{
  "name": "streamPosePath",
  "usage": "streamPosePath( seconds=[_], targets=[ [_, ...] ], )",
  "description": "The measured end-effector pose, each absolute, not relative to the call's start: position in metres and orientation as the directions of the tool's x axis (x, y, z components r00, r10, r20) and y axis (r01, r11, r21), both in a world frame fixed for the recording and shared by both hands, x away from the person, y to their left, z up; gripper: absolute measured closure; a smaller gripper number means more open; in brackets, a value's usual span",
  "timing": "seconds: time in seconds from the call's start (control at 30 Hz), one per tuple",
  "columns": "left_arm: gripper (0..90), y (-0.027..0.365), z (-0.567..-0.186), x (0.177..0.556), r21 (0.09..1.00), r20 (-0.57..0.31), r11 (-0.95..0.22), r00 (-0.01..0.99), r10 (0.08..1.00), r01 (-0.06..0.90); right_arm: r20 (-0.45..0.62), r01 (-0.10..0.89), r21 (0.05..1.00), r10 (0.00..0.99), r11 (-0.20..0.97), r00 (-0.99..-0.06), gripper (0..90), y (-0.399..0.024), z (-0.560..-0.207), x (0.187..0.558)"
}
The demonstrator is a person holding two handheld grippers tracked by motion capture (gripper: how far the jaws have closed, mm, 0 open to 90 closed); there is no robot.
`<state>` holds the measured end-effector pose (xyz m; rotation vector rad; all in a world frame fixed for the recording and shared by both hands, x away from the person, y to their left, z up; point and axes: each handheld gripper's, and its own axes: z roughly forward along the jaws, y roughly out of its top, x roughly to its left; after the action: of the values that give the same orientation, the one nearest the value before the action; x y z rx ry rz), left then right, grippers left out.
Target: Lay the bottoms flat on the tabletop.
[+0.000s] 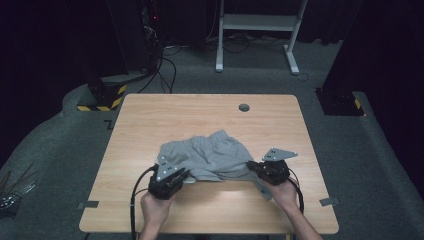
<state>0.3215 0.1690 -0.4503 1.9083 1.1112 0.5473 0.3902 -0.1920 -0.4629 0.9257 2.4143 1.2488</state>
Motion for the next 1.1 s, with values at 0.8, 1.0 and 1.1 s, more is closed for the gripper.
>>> streamPosePath(
  seconds=[0.8, 1.0, 1.1],
  targets=[
    [78.9, 0.145, -0.511, 0.342, 0.751, -0.024, -0.312, 0.496, 0.868, 0.582, 0.022, 0.447, 0.722, 0.628, 0.528, -0.778, 65.2, -0.182, -0.511, 0.366],
    [80.5, 0.152, -0.501, 0.351, 0.75, -0.02, -0.309, 0.486, 0.873, 0.585, -0.01, 0.435, 0.698, 0.614, 0.569, -0.789, 77.6, -0.164, -0.515, 0.377],
    [80.4, 0.156, -0.491, 0.351, 0.768, -0.013, -0.3, 0.481, 0.876, 0.566, 0.014, 0.447, 0.704, 0.619, 0.552, -0.786, 87.6, -0.169, -0.511, 0.382]
  ],
)
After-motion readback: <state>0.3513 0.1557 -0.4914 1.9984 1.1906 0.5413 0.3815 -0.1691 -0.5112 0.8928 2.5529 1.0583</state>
